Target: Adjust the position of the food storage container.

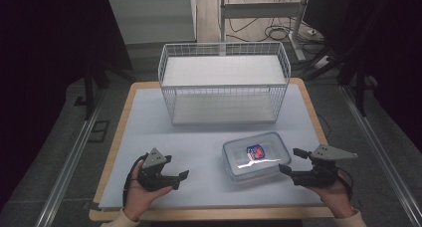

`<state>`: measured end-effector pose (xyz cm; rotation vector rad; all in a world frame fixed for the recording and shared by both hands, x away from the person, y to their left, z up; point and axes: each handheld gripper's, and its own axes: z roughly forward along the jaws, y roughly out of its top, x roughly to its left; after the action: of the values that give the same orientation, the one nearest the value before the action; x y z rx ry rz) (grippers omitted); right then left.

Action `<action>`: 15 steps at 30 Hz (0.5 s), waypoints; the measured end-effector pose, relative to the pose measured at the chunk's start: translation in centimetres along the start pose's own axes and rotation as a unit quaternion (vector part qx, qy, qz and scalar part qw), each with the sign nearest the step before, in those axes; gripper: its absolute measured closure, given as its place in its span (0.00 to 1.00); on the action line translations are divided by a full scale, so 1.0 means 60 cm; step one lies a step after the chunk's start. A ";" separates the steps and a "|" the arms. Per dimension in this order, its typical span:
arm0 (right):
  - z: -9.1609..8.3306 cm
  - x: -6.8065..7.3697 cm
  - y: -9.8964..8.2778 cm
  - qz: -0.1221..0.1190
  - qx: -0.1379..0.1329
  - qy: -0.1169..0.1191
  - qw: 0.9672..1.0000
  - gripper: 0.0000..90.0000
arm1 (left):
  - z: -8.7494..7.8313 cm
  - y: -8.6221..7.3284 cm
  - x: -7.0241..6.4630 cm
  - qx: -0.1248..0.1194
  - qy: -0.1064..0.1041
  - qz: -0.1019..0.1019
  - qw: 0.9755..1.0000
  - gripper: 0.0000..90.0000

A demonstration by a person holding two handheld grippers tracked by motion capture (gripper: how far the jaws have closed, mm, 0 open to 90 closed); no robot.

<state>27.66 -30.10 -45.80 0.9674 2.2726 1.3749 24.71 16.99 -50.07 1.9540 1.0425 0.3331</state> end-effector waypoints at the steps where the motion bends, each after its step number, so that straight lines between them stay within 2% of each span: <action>1: 0.001 0.001 0.000 0.000 0.000 0.001 1.000 0.21 | 0.000 0.000 0.001 0.001 0.000 0.000 1.000 0.18; 4: 0.001 0.004 -0.001 -0.006 0.006 -0.001 1.000 0.22 | 0.002 0.000 0.003 0.004 -0.003 0.000 1.000 0.18; 7: -0.004 0.005 0.001 -0.010 0.004 0.002 1.000 0.29 | 0.001 0.001 0.003 0.001 -0.002 -0.001 1.000 0.16; 10: -0.010 0.008 0.007 -0.018 0.007 0.014 1.000 0.47 | -0.005 0.002 0.005 -0.005 0.001 -0.005 1.000 0.16; 12: -0.011 0.010 0.009 -0.020 0.009 0.030 0.999 0.61 | -0.006 0.002 0.004 -0.005 0.002 -0.005 1.000 0.16; 15: -0.011 0.018 0.014 -0.038 0.016 0.049 0.998 0.79 | -0.002 0.002 0.001 -0.003 0.001 -0.006 1.000 0.15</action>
<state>26.83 -29.53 -44.70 0.8315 2.3849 1.3864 24.75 17.09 -49.88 1.9420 1.0523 0.3325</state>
